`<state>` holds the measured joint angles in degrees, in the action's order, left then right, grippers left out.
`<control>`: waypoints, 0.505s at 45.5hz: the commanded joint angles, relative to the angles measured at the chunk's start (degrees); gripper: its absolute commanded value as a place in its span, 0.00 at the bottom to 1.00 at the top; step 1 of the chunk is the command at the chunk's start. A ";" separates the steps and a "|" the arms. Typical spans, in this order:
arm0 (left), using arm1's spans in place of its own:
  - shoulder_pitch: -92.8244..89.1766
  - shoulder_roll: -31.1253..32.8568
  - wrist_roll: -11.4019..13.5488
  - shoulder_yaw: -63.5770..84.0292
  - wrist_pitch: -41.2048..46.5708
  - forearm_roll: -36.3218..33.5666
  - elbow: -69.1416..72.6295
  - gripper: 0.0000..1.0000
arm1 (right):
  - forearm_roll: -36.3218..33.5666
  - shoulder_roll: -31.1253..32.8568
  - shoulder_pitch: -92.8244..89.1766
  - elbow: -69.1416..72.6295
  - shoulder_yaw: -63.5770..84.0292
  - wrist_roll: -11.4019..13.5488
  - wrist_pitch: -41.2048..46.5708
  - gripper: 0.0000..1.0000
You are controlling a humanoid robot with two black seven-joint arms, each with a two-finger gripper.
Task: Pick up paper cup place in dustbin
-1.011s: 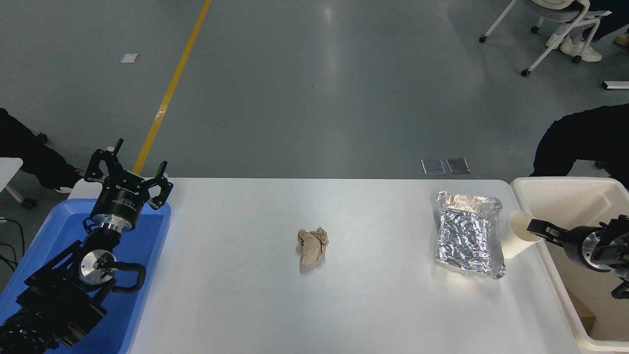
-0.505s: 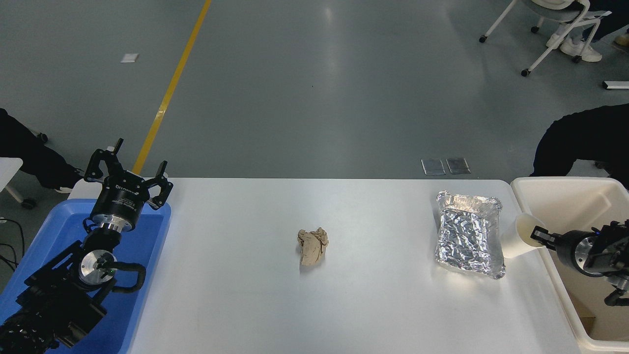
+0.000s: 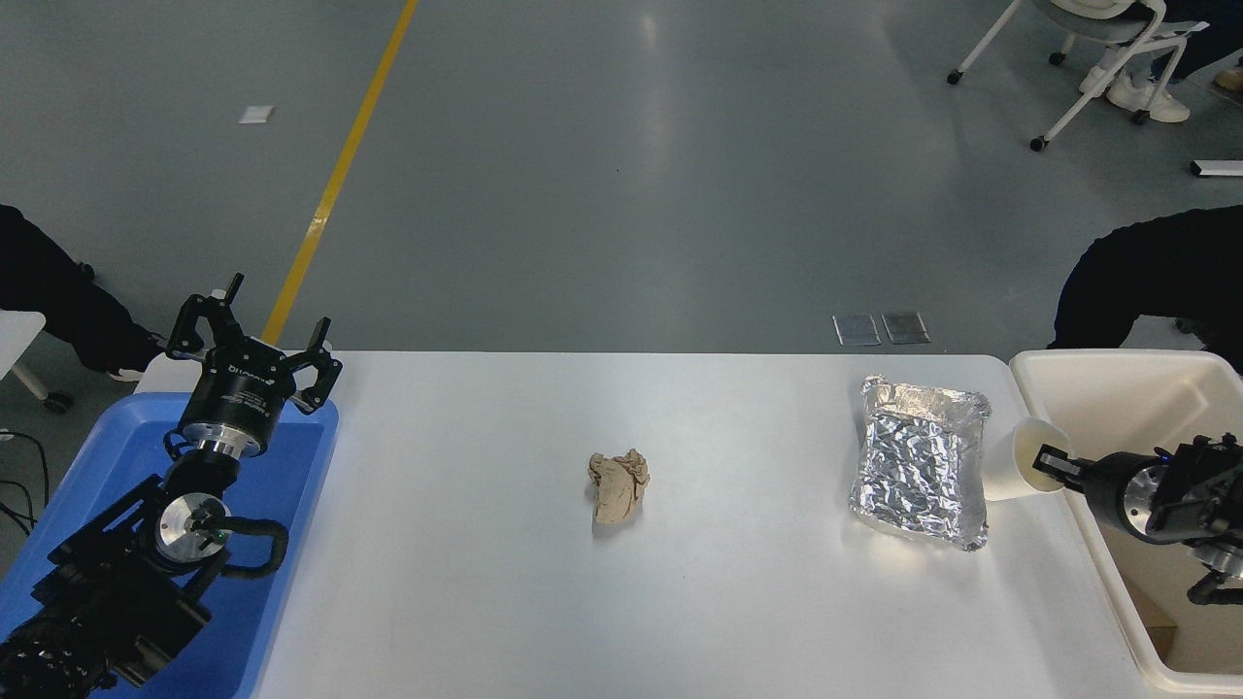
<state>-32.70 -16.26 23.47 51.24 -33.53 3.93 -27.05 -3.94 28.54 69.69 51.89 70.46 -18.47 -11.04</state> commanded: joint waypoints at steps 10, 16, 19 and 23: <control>0.00 0.00 0.00 0.00 -0.05 0.02 -0.02 0.99 | 4.99 9.16 12.29 1.72 2.57 -1.39 1.72 0.00; 0.00 0.00 0.00 0.00 -0.05 -0.07 0.06 0.99 | 6.83 12.23 18.36 2.51 2.66 -1.83 4.17 0.00; 0.00 0.00 0.00 0.00 -0.05 0.02 -0.02 0.99 | 7.19 13.29 21.52 2.51 2.66 -1.83 6.11 0.00; 0.00 0.00 0.00 0.00 -0.05 0.02 0.06 0.99 | 7.19 14.87 25.83 2.51 2.75 -1.83 8.66 0.00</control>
<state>-32.69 -16.26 23.47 51.24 -33.58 3.93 -27.04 1.38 38.62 84.89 53.75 72.66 -19.87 -7.39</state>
